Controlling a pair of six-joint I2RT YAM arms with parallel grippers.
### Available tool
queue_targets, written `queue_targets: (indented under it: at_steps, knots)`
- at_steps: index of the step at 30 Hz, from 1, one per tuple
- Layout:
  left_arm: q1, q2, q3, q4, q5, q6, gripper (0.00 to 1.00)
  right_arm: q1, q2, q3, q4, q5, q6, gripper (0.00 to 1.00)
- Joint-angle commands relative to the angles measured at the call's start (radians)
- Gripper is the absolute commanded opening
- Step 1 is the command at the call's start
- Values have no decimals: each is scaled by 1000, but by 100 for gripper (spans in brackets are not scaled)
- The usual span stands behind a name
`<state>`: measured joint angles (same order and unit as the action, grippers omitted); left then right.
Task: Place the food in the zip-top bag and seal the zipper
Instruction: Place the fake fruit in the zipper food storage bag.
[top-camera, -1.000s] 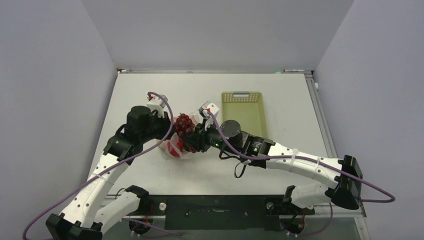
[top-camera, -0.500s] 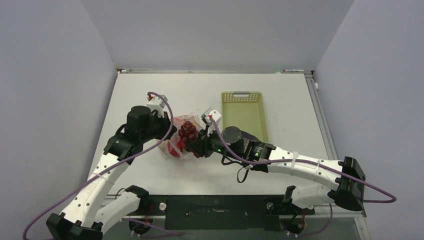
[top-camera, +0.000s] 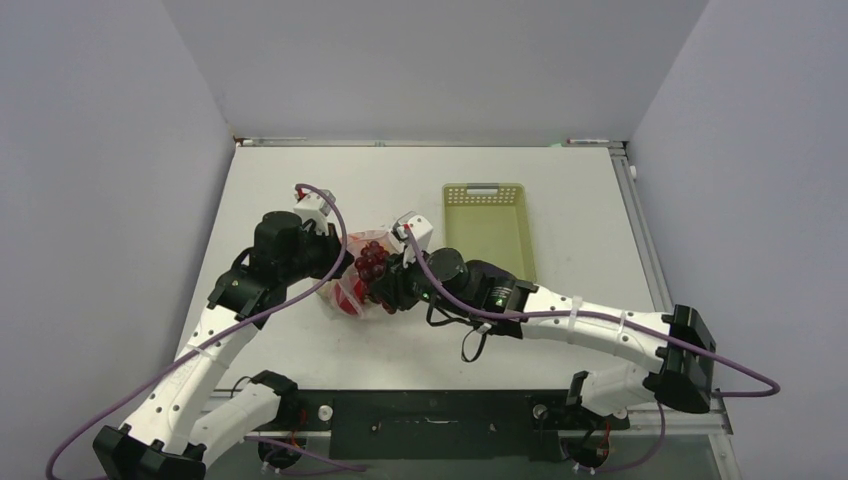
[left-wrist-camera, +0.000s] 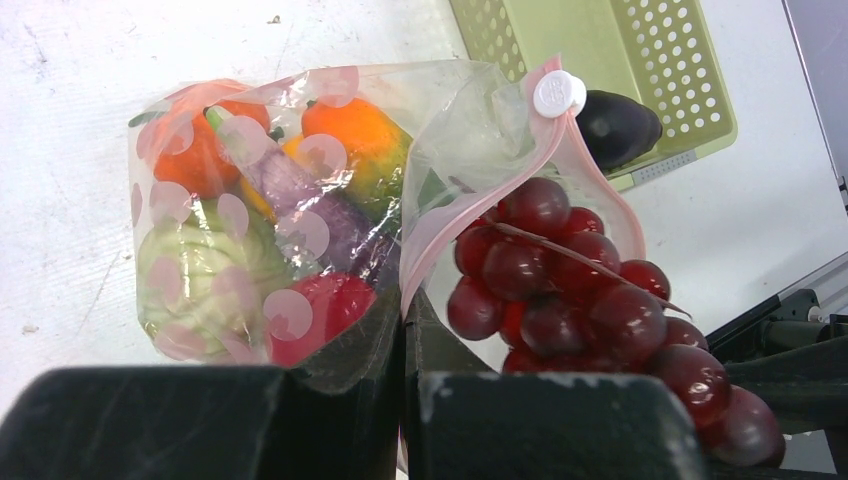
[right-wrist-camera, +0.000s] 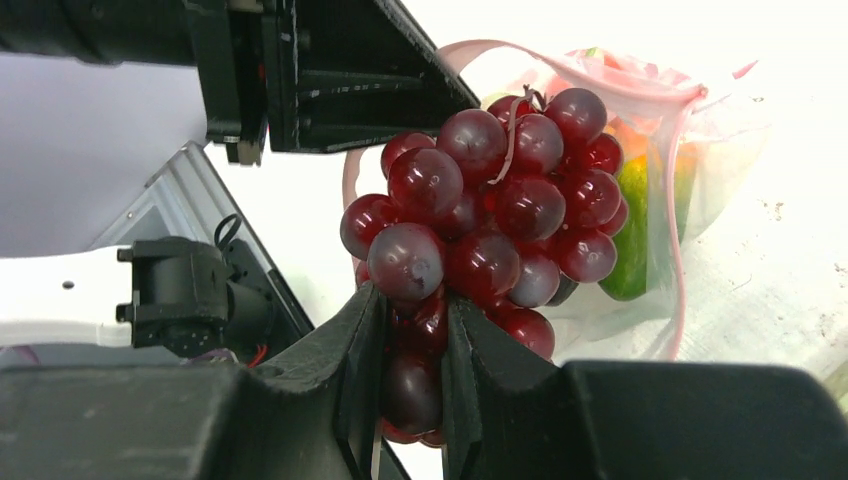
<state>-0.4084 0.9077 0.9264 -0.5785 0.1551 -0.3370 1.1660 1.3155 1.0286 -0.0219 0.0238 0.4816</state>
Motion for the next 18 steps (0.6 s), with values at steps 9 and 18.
queue_targets:
  at_steps: [9,18]
  knots:
    - [6,-3,1,51,26,-7,0,-34,175,321,-227,65,82,5]
    - [6,-15,1,53,31,-7,0,-156,270,403,-328,-103,118,5]
